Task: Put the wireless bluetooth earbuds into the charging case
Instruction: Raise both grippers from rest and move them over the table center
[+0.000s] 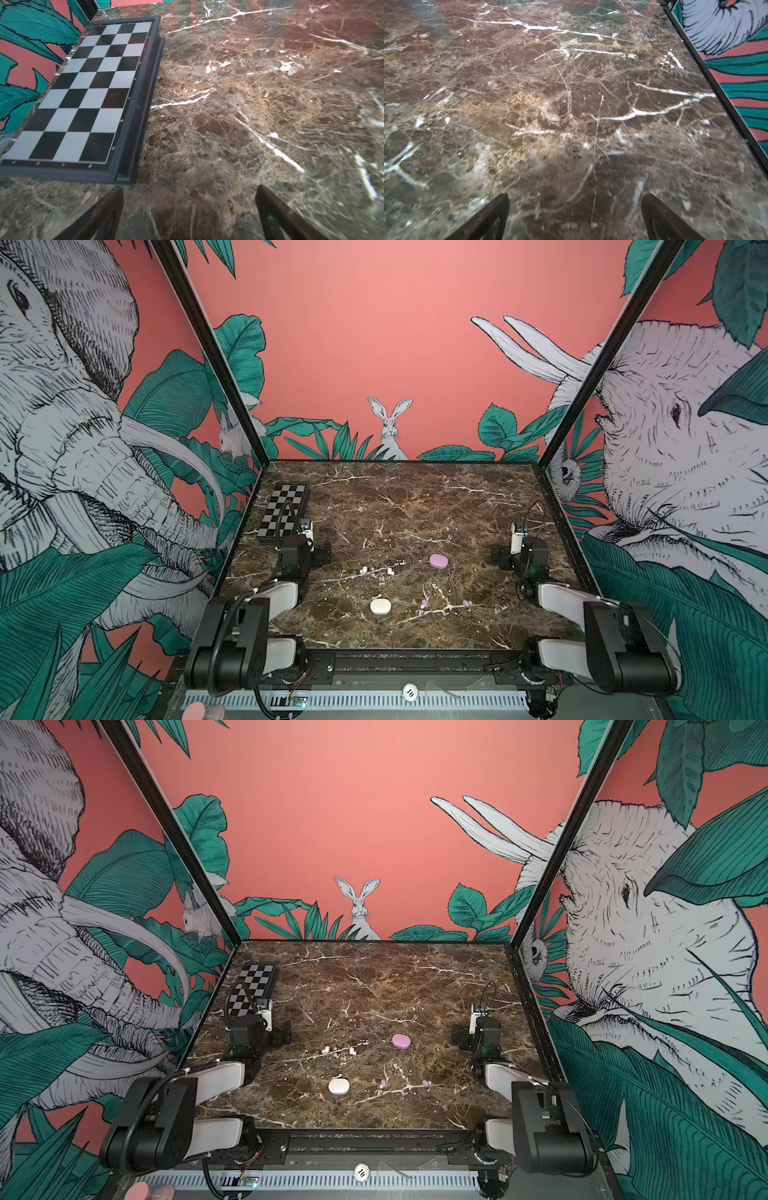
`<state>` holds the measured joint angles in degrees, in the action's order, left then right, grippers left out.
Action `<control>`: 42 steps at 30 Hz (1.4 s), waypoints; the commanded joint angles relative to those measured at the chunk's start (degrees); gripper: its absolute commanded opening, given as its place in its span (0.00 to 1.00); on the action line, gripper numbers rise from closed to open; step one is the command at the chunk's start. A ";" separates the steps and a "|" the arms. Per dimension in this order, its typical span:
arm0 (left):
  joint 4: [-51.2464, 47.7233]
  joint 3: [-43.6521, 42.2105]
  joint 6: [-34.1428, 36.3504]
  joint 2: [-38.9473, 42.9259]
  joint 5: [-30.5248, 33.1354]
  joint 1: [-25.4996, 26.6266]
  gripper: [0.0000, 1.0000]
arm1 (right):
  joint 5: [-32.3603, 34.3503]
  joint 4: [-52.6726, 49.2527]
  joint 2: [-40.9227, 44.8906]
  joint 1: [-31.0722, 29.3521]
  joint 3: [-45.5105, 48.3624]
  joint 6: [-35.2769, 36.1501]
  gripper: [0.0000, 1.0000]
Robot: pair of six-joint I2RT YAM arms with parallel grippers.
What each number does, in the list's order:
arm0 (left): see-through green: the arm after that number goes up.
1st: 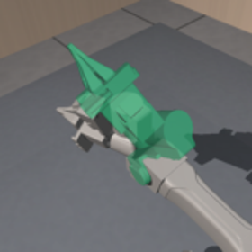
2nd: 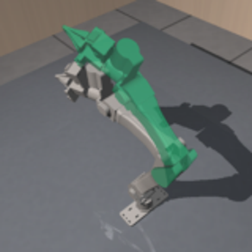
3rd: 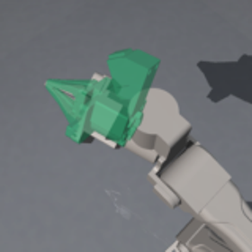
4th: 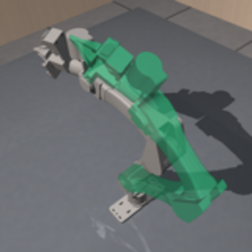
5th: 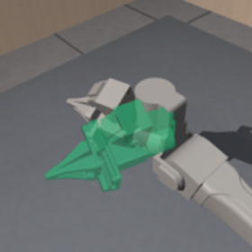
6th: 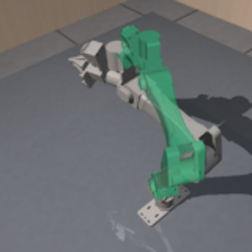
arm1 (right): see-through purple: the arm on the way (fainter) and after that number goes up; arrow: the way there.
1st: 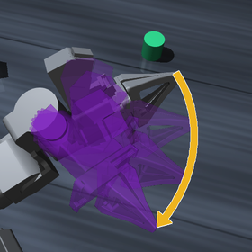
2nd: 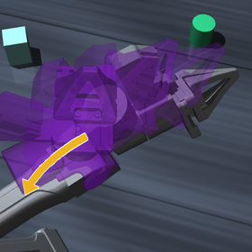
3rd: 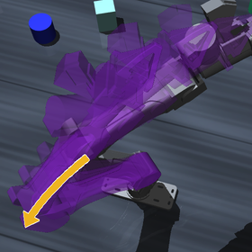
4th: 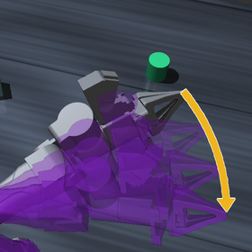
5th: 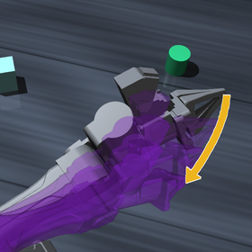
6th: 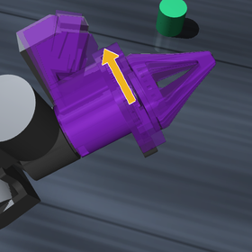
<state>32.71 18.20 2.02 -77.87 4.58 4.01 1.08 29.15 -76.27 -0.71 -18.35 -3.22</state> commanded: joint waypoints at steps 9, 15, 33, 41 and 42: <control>17.34 5.29 3.98 -11.07 1.86 -0.78 0.99 | 1.35 18.25 -11.28 -0.34 -5.38 4.21 0.98; 17.25 5.27 3.95 -10.95 2.02 -0.76 0.99 | 1.36 18.29 -11.34 -0.34 -5.38 4.20 0.98; 17.30 5.28 3.79 -10.99 2.01 -0.76 0.99 | 1.33 18.23 -11.29 -0.34 -5.38 4.27 0.98; 17.80 5.07 2.92 -9.92 6.14 -0.76 0.99 | 10.21 15.62 -6.47 -0.34 -5.41 1.02 0.98; 13.60 5.92 2.39 -7.59 7.09 -0.74 0.99 | 10.68 9.24 -2.67 -0.33 -7.01 0.85 0.98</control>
<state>48.01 22.55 5.10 -88.73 8.08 3.60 6.22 43.46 -85.54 -0.82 -22.74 -0.64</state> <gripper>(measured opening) 0.991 0.981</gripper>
